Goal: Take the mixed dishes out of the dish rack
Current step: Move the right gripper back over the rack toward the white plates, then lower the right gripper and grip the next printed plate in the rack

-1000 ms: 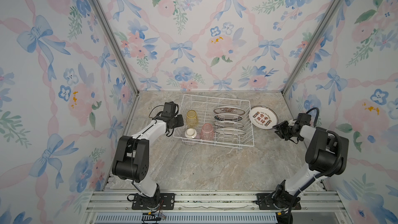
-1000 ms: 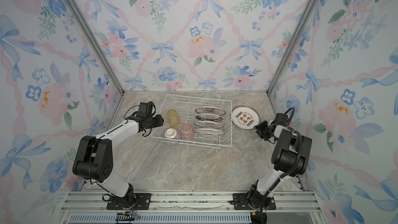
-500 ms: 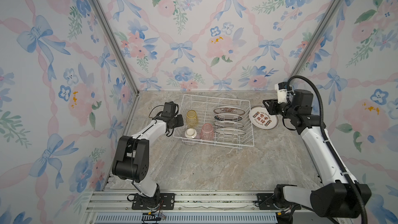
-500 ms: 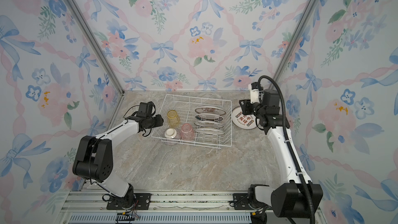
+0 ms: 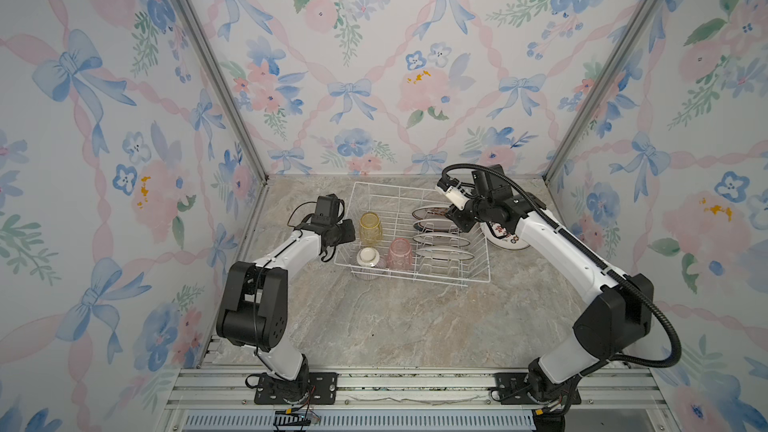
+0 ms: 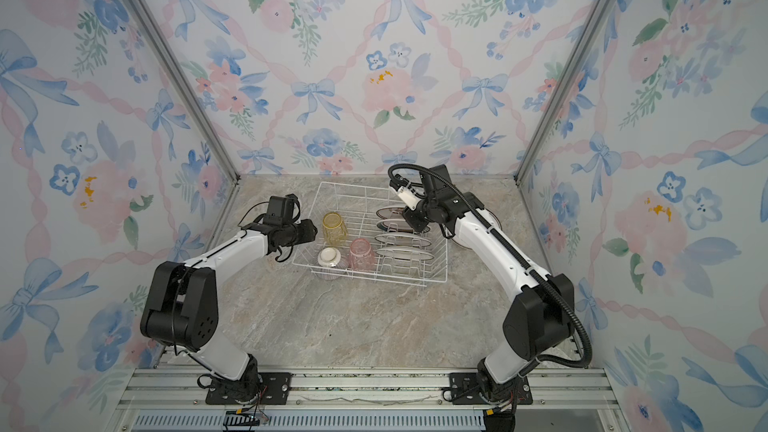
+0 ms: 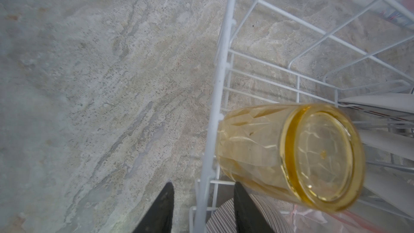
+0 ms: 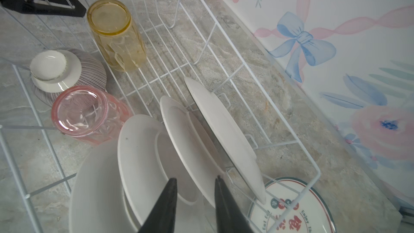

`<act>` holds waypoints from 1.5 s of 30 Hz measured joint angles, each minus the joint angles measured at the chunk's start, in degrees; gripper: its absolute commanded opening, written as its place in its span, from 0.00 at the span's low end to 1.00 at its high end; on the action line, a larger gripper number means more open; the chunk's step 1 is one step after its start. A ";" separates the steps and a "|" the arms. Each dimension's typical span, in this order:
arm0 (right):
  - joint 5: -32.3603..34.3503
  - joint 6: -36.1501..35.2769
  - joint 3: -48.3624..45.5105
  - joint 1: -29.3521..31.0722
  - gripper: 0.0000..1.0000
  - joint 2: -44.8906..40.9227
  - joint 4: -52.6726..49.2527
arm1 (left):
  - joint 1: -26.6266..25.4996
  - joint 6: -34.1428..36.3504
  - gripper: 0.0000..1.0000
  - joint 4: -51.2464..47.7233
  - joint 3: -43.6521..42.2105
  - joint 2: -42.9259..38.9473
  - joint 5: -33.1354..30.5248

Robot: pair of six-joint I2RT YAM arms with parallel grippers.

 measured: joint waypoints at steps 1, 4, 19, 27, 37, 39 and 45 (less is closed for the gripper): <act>1.27 -0.79 0.07 0.22 0.32 0.46 -0.11 | 0.00 0.00 0.45 0.04 0.04 0.13 0.00; 5.68 -2.82 0.04 1.14 0.32 1.62 0.20 | 0.00 0.00 0.45 0.04 0.11 0.46 0.02; 14.82 -7.30 0.04 2.03 0.32 3.28 6.78 | 0.37 0.17 0.37 0.26 0.72 1.20 0.79; 15.85 -7.80 0.72 2.01 0.32 5.90 7.06 | 0.74 0.17 0.37 0.26 0.72 1.20 0.92; 15.58 -8.61 3.93 1.97 0.31 8.92 6.82 | 1.44 0.17 0.37 0.22 0.04 0.81 1.03; 15.45 -8.66 4.63 1.97 0.31 9.79 6.78 | 1.68 0.17 0.37 0.22 -0.22 0.52 1.01; 14.93 -9.42 6.23 1.97 0.28 12.35 5.84 | 1.99 0.17 0.37 0.26 -0.63 0.31 1.01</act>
